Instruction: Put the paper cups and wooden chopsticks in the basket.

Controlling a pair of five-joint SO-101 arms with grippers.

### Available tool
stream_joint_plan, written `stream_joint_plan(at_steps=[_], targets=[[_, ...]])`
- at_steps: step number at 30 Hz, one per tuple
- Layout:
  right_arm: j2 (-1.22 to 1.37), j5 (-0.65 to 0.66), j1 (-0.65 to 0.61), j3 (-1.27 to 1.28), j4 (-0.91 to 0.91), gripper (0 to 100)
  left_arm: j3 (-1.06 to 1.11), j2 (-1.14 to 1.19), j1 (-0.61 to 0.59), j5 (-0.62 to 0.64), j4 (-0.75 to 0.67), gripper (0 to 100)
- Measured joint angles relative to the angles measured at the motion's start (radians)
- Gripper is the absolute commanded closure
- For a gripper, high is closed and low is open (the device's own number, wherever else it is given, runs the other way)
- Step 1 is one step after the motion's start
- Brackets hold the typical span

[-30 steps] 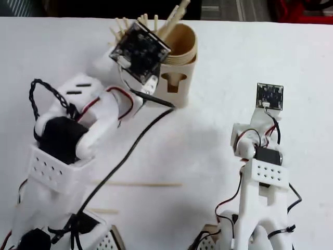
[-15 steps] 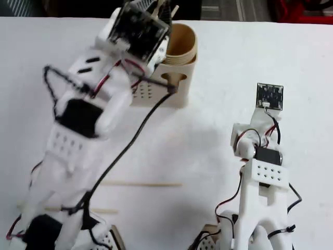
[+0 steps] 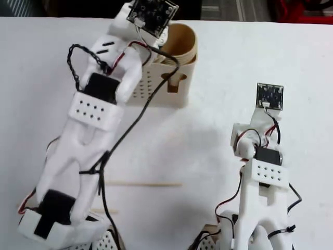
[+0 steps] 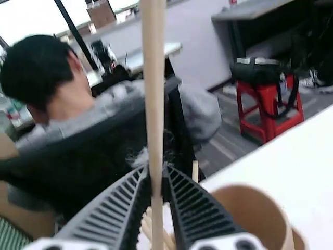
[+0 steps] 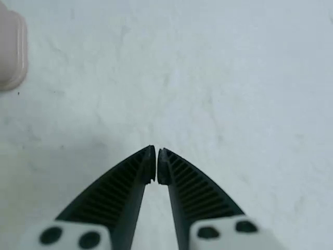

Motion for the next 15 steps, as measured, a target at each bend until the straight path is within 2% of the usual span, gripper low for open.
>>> stream_joint_plan(at_steps=[5,10,15], targets=[[0.0,0.0,0.0,0.0,0.0,97.4,0.0,0.054,-0.043,0.077,0.084,97],[0.0,0.0,0.0,0.0,0.0,97.4,0.0,0.078,-0.064,0.103,0.161,83],[0.0,0.0,0.0,0.0,0.0,97.4,-0.034,0.078,-0.068,0.109,0.311,82]])
